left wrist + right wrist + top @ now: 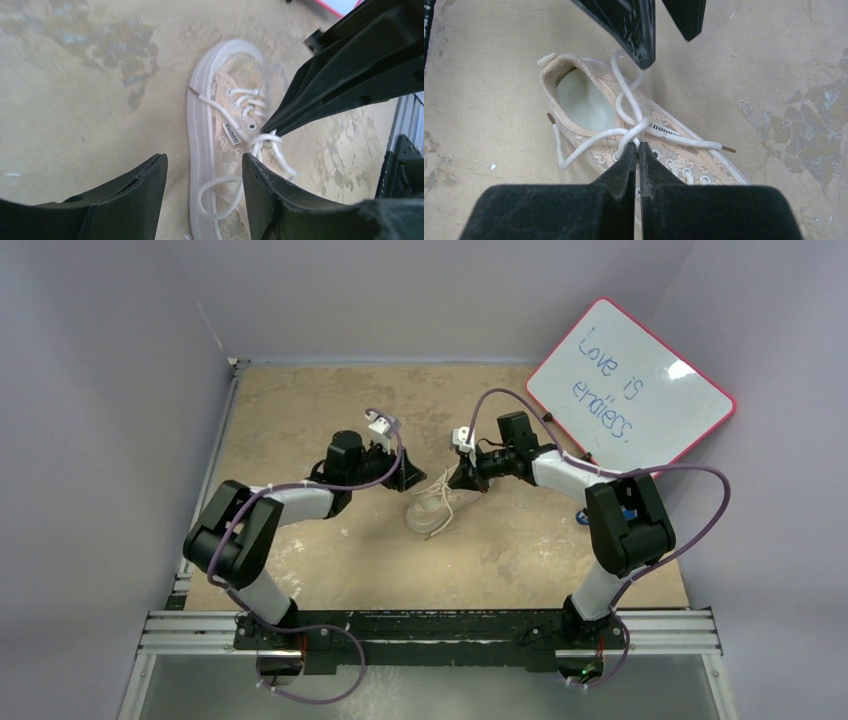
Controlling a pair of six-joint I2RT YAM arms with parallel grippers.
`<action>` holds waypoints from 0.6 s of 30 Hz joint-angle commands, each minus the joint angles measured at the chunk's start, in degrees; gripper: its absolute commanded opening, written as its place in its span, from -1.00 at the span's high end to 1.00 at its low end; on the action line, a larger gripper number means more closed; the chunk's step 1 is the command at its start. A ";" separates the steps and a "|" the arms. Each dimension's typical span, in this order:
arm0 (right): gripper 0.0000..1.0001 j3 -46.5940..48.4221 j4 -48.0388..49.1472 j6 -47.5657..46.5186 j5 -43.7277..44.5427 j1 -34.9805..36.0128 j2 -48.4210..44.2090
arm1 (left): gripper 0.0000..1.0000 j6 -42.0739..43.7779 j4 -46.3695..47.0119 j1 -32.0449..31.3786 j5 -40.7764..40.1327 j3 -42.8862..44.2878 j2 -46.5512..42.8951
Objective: Tie the shoes
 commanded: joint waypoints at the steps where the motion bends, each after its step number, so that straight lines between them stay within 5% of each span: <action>1: 1.00 -1.05 1.58 0.88 -0.06 -0.05 -2.07 | -0.18 0.99 -8.48 0.48 5.76 5.34 5.18; 8: 1.00 -1.79 1.32 0.74 0.20 -0.11 -2.51 | -0.19 -8.59 2.90 0.88 11.20 3.42 9.14; 18: 1.00 -1.60 1.04 0.98 0.35 -0.11 -2.84 | -0.12 -7.65 1.71 1.06 11.33 0.22 6.00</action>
